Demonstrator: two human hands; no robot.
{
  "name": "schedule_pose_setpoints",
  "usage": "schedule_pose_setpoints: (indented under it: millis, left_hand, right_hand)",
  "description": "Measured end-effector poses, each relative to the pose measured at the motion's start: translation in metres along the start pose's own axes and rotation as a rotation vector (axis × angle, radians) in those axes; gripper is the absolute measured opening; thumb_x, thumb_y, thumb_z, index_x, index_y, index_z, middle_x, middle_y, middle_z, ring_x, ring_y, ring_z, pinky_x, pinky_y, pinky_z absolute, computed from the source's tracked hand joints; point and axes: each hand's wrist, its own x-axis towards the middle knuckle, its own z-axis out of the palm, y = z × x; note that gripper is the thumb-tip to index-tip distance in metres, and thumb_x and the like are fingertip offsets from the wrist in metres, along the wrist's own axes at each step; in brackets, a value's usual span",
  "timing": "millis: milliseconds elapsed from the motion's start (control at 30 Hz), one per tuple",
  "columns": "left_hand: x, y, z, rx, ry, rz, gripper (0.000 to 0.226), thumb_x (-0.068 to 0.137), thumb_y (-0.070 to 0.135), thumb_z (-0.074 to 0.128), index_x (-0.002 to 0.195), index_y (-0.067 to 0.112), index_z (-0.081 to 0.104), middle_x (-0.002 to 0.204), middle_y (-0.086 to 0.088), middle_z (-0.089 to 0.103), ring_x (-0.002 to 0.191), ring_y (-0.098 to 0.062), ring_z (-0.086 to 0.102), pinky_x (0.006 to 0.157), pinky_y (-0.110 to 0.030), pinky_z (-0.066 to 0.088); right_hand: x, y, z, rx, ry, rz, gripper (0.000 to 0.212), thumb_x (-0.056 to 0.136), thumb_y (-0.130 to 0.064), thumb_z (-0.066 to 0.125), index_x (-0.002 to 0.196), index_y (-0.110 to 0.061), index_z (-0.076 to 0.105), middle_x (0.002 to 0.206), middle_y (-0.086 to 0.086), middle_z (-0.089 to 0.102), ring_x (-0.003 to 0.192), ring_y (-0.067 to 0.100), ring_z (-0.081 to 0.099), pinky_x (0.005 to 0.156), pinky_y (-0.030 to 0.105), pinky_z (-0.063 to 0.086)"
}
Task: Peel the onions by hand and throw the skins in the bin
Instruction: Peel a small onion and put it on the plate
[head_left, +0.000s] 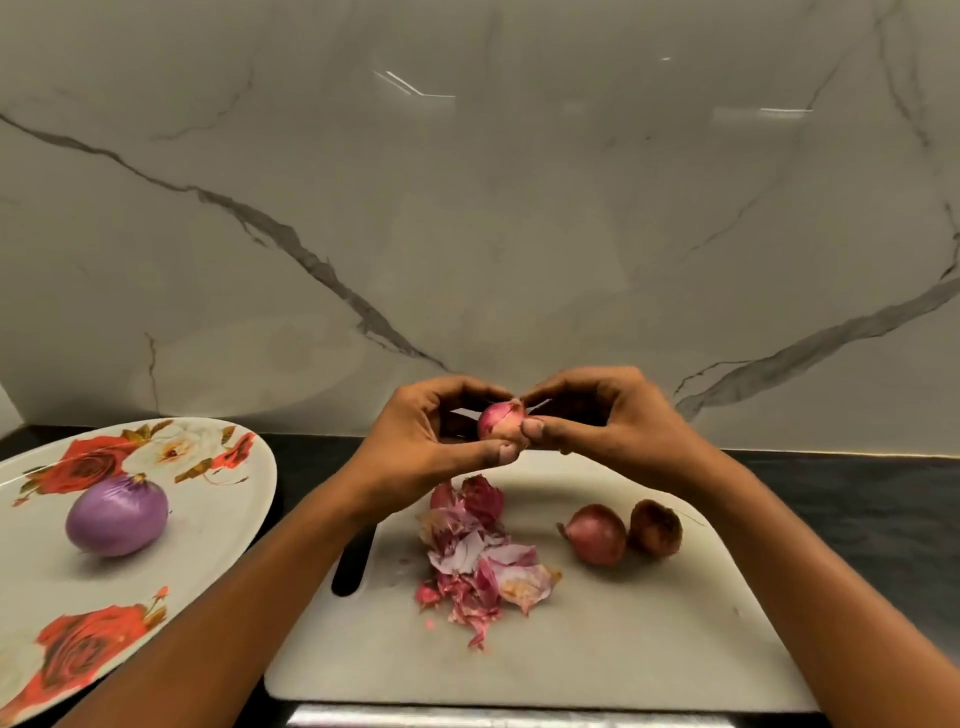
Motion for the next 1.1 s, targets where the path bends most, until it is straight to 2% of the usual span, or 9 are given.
schedule_pose_setpoints:
  millis: [67, 133, 233, 367, 533, 667, 800, 933, 1100]
  left_hand:
    - [0.0, -0.001, -0.004, -0.029, 0.018, -0.033, 0.05, 0.073, 0.008, 0.091, 0.12, 0.013, 0.073, 0.114, -0.003, 0.077, 0.101, -0.026, 0.077, 0.09, -0.038, 0.064]
    - [0.0, 0.0, -0.005, -0.036, 0.013, -0.044, 0.05, 0.071, 0.01, 0.092, 0.118, 0.013, 0.073, 0.113, -0.005, 0.077, 0.102, -0.028, 0.077, 0.089, -0.038, 0.064]
    - [-0.001, 0.001, -0.004, -0.064, 0.009, -0.039, 0.051, 0.07, 0.008, 0.09, 0.117, 0.011, 0.073, 0.113, -0.006, 0.078, 0.102, -0.028, 0.077, 0.088, -0.037, 0.064]
    - [-0.004, 0.003, -0.002, -0.041, 0.022, 0.004, 0.05, 0.07, 0.006, 0.09, 0.117, 0.009, 0.073, 0.113, -0.006, 0.078, 0.102, -0.027, 0.078, 0.086, -0.035, 0.064]
    - [-0.006, 0.004, 0.002, -0.043, 0.038, 0.01, 0.049, 0.068, 0.005, 0.091, 0.114, 0.006, 0.074, 0.111, -0.007, 0.078, 0.096, -0.029, 0.079, 0.08, -0.035, 0.065]
    - [-0.007, 0.003, 0.001, -0.034, 0.051, 0.021, 0.048, 0.069, 0.005, 0.092, 0.112, 0.006, 0.073, 0.111, -0.009, 0.077, 0.097, -0.03, 0.079, 0.081, -0.039, 0.066]
    - [-0.008, 0.003, 0.003, -0.03, 0.071, 0.008, 0.047, 0.067, 0.011, 0.092, 0.109, 0.008, 0.072, 0.11, -0.008, 0.077, 0.096, -0.031, 0.079, 0.079, -0.04, 0.066]
    - [-0.007, 0.002, 0.006, -0.06, 0.064, -0.015, 0.046, 0.069, 0.009, 0.091, 0.111, 0.007, 0.07, 0.11, -0.007, 0.077, 0.098, -0.031, 0.078, 0.079, -0.038, 0.066]
    - [-0.004, 0.0, 0.004, -0.181, 0.035, -0.047, 0.045, 0.077, 0.003, 0.086, 0.117, 0.006, 0.066, 0.118, -0.012, 0.074, 0.106, -0.036, 0.075, 0.089, -0.041, 0.063]
  right_hand:
    - [0.0, 0.007, -0.003, 0.087, 0.002, -0.015, 0.03, 0.086, -0.018, 0.083, 0.116, -0.015, 0.079, 0.108, -0.003, 0.081, 0.1, 0.016, 0.078, 0.084, 0.033, 0.063]
    - [0.0, 0.01, -0.001, 0.097, -0.026, -0.02, 0.032, 0.086, -0.018, 0.082, 0.118, -0.016, 0.079, 0.113, -0.005, 0.08, 0.104, 0.016, 0.077, 0.085, 0.032, 0.063]
    - [0.0, 0.011, 0.006, 0.154, -0.036, -0.011, 0.029, 0.087, -0.019, 0.081, 0.115, -0.014, 0.078, 0.108, -0.001, 0.081, 0.096, 0.021, 0.078, 0.081, 0.036, 0.065]
    - [-0.001, 0.008, 0.009, 0.278, -0.009, 0.019, 0.028, 0.084, -0.017, 0.08, 0.111, -0.009, 0.077, 0.11, 0.003, 0.081, 0.098, 0.025, 0.079, 0.08, 0.043, 0.066]
    - [-0.004, 0.005, 0.012, 0.316, 0.039, 0.0, 0.027, 0.082, -0.017, 0.08, 0.106, -0.006, 0.079, 0.102, 0.007, 0.082, 0.092, 0.03, 0.079, 0.082, 0.042, 0.066]
    - [-0.005, 0.007, 0.019, 0.328, 0.086, -0.038, 0.017, 0.087, -0.005, 0.077, 0.104, -0.002, 0.08, 0.1, 0.008, 0.082, 0.089, 0.027, 0.08, 0.074, 0.035, 0.066]
    - [-0.01, 0.01, 0.028, 0.23, 0.15, -0.086, 0.016, 0.095, -0.007, 0.073, 0.108, -0.009, 0.081, 0.098, 0.002, 0.081, 0.09, 0.023, 0.079, 0.073, 0.035, 0.066]
    - [-0.012, 0.009, 0.029, -0.054, 0.166, -0.182, 0.012, 0.101, -0.012, 0.068, 0.107, -0.015, 0.078, 0.092, -0.008, 0.076, 0.085, 0.017, 0.074, 0.072, 0.033, 0.064]
    - [-0.008, 0.012, 0.025, -0.242, 0.191, -0.245, 0.006, 0.104, -0.016, 0.064, 0.105, -0.02, 0.069, 0.094, -0.012, 0.069, 0.087, 0.013, 0.069, 0.072, 0.04, 0.058]
